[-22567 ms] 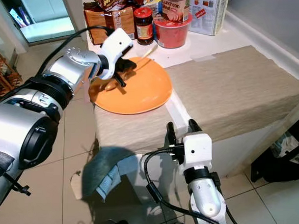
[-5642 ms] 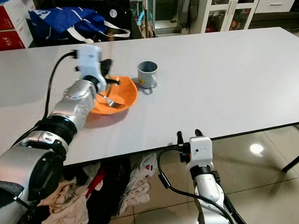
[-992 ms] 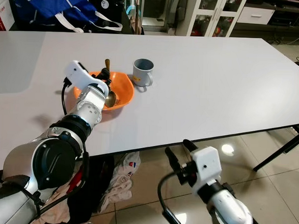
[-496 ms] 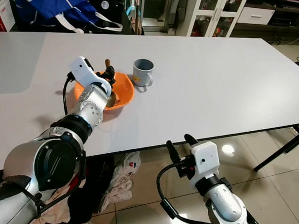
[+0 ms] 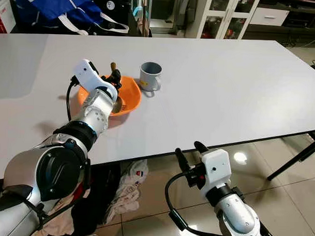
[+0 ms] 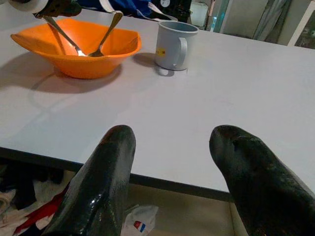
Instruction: Setting the table
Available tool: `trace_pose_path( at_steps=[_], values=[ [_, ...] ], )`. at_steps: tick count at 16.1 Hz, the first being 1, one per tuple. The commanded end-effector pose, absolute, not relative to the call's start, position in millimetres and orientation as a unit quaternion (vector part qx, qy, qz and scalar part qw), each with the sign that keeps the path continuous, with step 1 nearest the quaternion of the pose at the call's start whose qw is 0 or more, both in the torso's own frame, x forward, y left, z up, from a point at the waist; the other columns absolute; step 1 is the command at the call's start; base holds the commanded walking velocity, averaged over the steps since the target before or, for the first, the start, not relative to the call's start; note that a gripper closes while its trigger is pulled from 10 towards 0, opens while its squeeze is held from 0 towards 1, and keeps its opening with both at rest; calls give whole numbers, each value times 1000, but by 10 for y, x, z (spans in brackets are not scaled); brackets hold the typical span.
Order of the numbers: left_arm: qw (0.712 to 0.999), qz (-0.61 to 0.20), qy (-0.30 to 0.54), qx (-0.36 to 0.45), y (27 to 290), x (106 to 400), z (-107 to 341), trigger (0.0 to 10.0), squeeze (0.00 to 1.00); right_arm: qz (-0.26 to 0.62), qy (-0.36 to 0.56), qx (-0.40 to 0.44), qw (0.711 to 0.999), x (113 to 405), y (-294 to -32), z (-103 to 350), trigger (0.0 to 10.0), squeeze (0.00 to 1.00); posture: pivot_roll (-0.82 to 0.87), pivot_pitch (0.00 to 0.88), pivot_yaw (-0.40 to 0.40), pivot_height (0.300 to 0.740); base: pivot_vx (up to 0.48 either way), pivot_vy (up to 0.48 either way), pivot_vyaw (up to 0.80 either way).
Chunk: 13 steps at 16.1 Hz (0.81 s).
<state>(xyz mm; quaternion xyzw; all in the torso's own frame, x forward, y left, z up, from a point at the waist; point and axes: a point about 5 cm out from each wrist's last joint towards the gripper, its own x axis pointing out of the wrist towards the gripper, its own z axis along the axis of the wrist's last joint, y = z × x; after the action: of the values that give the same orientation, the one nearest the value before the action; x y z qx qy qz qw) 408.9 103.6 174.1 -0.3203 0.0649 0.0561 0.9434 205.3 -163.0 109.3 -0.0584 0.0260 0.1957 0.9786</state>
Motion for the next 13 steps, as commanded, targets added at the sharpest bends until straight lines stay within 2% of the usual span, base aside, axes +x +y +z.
trace_pose_path(
  at_steps=[1, 2, 3, 4, 5, 6, 10, 13],
  values=[
    [948, 37, 60, -310, 966, 4113, 1835, 10000, 0, 188, 28, -62, 980, 2049, -1668, 1078, 10000, 0, -238, 0, -35, 740, 0, 0, 0],
    [948, 37, 60, -310, 966, 4113, 1835, 10000, 0, 188, 28, -62, 980, 2049, -1668, 1078, 10000, 0, -238, 0, -35, 740, 0, 0, 0],
    [990, -32, 3, -137, 1373, 3968, 1655, 10000, 0, 142, 6, -45, 989, 2343, -1639, 1045, 10000, 0, 32, 0, 17, 740, 0, 0, 0],
    [995, -102, 1, -6, 1491, 3739, 1453, 10000, 0, 116, -6, -35, 993, 2524, -1597, 1045, 10000, 0, 26, 0, 21, 740, 0, 0, 0],
    [984, -159, 15, 75, 1481, 3526, 1270, 10000, 0, 100, -12, -28, 995, 2634, -1562, 1050, 10000, 0, 23, 0, 24, 740, 0, 0, 0],
    [974, -192, 25, 118, 1453, 3395, 1159, 10000, 0, 92, -14, -24, 995, 2679, -1543, 1051, 10000, 0, 22, 0, 27, 740, 0, 0, 0],
    [964, -194, 8, 182, 1498, 3288, 1202, 10000, 0, 86, -17, -22, 996, 2681, -1529, 1013, 10000, 0, 23, 0, 30, 740, 0, 0, 0],
    [967, -167, -2, 191, 1526, 3227, 1312, 10000, 0, 83, -17, -24, 996, 2686, -1522, 962, 10000, 0, 23, 0, 26, 740, 0, 0, 0]
  ],
)
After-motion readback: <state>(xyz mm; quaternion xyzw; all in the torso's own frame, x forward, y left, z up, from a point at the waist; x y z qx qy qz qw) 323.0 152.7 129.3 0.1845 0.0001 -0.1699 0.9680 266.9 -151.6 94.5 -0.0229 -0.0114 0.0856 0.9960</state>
